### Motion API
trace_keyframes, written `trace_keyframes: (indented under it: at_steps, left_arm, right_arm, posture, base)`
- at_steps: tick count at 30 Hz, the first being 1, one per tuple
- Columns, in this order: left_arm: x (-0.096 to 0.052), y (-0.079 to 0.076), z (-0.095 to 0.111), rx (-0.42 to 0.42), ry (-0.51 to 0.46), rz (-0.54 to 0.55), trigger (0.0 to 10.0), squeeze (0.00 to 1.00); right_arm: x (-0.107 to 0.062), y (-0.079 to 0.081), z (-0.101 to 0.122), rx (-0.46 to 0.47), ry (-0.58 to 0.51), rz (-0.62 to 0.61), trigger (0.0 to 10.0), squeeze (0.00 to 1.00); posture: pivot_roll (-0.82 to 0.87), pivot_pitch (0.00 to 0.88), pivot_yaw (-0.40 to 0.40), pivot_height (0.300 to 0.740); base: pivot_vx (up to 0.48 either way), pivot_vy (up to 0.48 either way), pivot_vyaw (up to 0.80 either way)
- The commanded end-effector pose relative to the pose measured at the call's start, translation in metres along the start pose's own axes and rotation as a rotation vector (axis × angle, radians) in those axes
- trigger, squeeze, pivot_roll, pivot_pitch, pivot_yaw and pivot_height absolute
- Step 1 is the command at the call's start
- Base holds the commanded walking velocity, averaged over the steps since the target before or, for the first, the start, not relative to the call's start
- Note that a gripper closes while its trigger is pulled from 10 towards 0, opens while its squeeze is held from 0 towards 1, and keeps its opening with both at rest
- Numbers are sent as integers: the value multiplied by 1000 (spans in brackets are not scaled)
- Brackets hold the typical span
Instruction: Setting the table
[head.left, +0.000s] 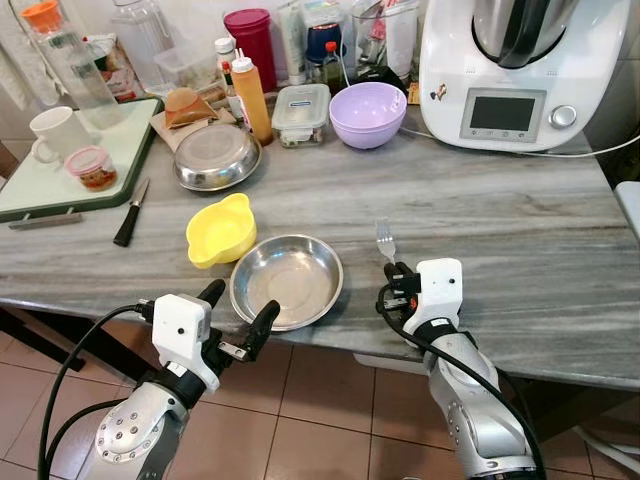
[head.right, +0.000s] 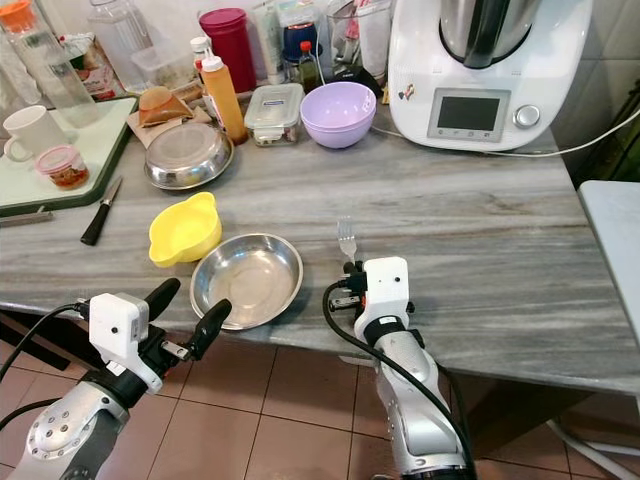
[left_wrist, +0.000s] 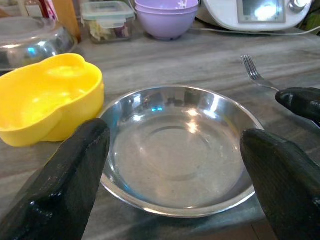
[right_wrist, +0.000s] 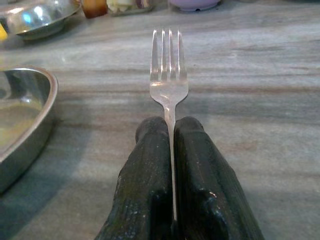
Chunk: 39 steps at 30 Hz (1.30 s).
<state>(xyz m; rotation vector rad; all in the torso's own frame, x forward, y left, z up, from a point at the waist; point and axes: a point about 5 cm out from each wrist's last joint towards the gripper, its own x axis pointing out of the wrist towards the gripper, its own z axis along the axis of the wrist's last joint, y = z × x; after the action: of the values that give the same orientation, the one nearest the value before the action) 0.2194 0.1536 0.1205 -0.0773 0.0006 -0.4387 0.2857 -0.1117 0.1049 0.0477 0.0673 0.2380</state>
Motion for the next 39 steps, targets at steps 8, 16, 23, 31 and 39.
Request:
trace_keyframes:
  at_steps: [8, 16, 23, 31, 39]
  left_arm:
    - [10, -5, 7, -2, -4, -21, 10000, 0]
    - [12, -10, 6, -27, 15, -69, 10000, 0]
    - [9, -7, 6, -30, 26, -67, 10000, 0]
    - [6, -3, 5, -26, 28, -50, 10000, 0]
    - [7, -1, 5, -24, 19, -36, 10000, 0]
  right_arm:
    - [-2, 9, -11, 21, 92, -19, 10000, 0]
    - [4, 6, -8, -28, 150, -44, 10000, 1000]
    - [5, 5, -6, -40, 175, -46, 10000, 1000]
    - [7, 1, 14, -18, 112, -38, 10000, 1000]
    - [2, -8, 33, -2, -3, -30, 10000, 1000]
  posture:
    - [-98, 136, 179, 740]
    - [-98, 133, 170, 740]
    - [-89, 133, 154, 740]
    - [-83, 125, 134, 740]
    - [-94, 118, 120, 740]
  base:
    - [0, 0, 0]
    - [0, 0, 0]
    - [0, 0, 0]
    - [0, 0, 0]
    - [0, 0, 0]
